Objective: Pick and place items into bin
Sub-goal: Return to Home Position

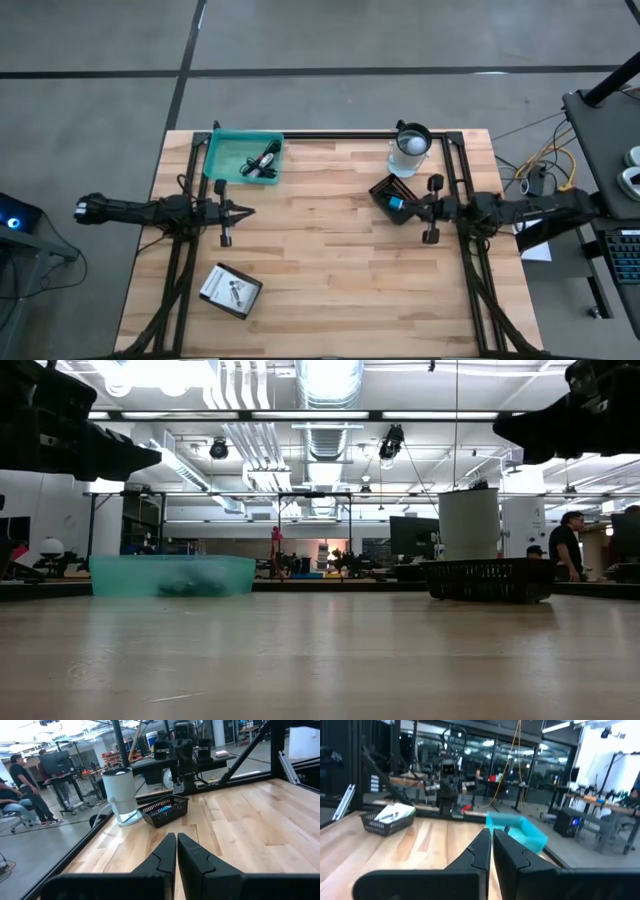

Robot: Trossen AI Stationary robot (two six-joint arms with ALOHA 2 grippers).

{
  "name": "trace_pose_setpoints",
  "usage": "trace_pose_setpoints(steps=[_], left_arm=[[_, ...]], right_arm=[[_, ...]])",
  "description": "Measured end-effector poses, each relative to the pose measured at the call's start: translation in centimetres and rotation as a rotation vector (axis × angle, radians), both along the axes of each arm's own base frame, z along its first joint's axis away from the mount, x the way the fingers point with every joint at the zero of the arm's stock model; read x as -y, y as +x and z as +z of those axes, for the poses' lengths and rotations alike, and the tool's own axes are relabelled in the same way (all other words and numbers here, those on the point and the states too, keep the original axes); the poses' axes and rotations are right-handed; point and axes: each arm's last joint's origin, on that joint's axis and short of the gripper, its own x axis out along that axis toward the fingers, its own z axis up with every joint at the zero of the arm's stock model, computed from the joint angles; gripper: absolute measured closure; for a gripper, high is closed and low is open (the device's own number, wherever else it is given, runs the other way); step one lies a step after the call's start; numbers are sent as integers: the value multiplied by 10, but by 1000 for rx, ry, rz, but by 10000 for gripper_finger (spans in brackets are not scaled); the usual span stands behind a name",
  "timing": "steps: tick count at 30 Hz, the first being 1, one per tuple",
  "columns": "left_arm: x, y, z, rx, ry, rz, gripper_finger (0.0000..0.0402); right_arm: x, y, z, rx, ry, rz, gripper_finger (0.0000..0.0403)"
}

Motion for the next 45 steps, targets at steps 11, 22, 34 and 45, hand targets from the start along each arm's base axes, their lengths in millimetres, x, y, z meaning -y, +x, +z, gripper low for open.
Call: trace_pose_setpoints(steps=[11,22,34,45], left_arm=[[0,0,0,6,-78,6,401],[0,1,-3,-5,-153,8,401],[0,-1,1,31,-167,-3,402],[0,-4,6,60,-161,-13,402]], right_arm=[[1,-19,-3,-110,191,30,394],[-1,-13,-17,-111,160,83,394],[-1,-8,-23,-189,114,67,394],[-1,-8,-23,-197,121,66,394]])
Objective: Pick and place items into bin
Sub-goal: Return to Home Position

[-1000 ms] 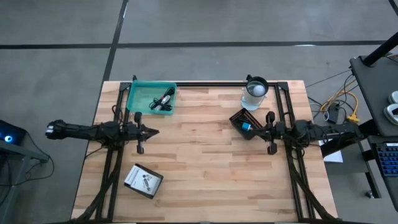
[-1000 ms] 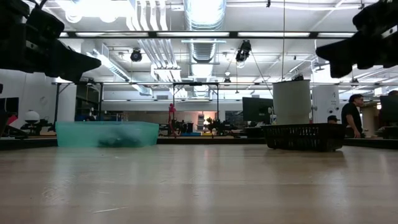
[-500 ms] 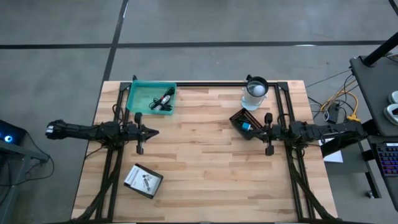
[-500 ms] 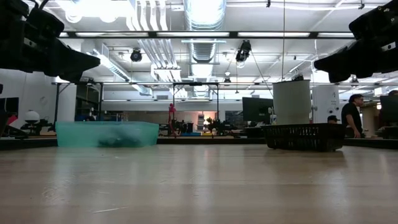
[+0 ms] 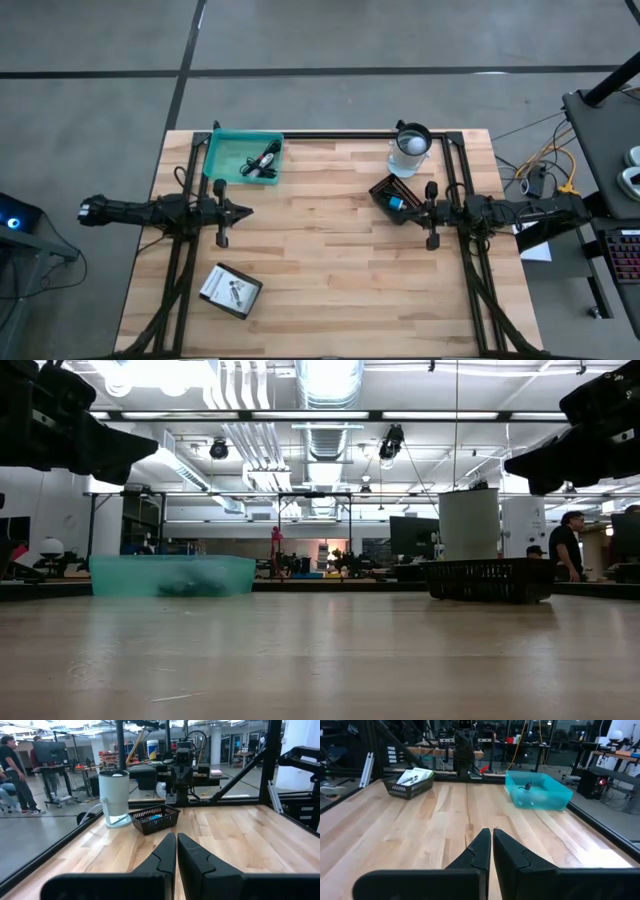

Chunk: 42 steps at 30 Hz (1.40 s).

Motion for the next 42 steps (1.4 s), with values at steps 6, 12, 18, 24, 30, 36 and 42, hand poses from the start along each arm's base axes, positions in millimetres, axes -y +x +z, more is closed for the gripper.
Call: trace_pose_setpoints(steps=[6,12,18,24,30,36,42], left_arm=[[0,2,-1,-9,1,2,401],[0,3,-2,-20,2,3,402],[0,4,-3,-29,3,3,402],[0,5,-4,-40,5,3,402],[1,5,-5,-47,6,3,402],[1,5,-5,-45,6,3,402],[1,5,-5,-45,6,3,402]], right_arm=[[0,0,0,-3,-32,3,394],[0,0,0,-3,-30,3,394],[0,0,0,-3,-29,2,394],[0,0,0,-3,-28,2,394],[0,0,0,-3,-28,3,394],[0,0,0,-3,-28,2,394],[0,0,0,-3,-28,2,394]])
